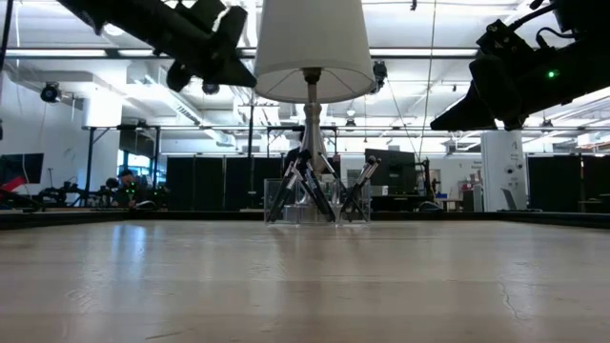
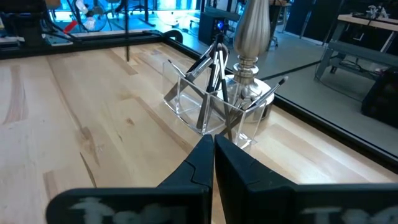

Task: Put items in baskets/containers
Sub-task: Put the black eyeshadow brush into the transparent organizer

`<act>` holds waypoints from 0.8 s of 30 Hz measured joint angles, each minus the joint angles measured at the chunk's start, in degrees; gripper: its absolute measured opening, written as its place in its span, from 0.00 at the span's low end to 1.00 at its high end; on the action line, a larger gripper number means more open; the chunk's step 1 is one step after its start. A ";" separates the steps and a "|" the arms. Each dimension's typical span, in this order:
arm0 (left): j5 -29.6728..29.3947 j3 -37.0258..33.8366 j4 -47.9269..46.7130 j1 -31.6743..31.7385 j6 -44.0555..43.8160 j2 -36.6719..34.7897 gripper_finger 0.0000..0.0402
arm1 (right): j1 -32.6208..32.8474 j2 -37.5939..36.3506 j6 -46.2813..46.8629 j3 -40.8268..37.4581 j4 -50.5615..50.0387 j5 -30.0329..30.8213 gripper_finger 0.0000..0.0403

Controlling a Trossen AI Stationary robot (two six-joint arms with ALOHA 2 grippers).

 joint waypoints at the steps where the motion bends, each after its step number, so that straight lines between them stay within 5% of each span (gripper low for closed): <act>1: 0.78 -0.01 1.04 1.00 0.42 0.27 0.00 | 0.00 0.00 0.02 0.00 0.00 0.00 0.02; 24: 10.87 -0.05 14.46 13.43 1.64 5.46 0.00 | 0.00 0.00 -0.13 -0.02 -0.09 0.02 0.02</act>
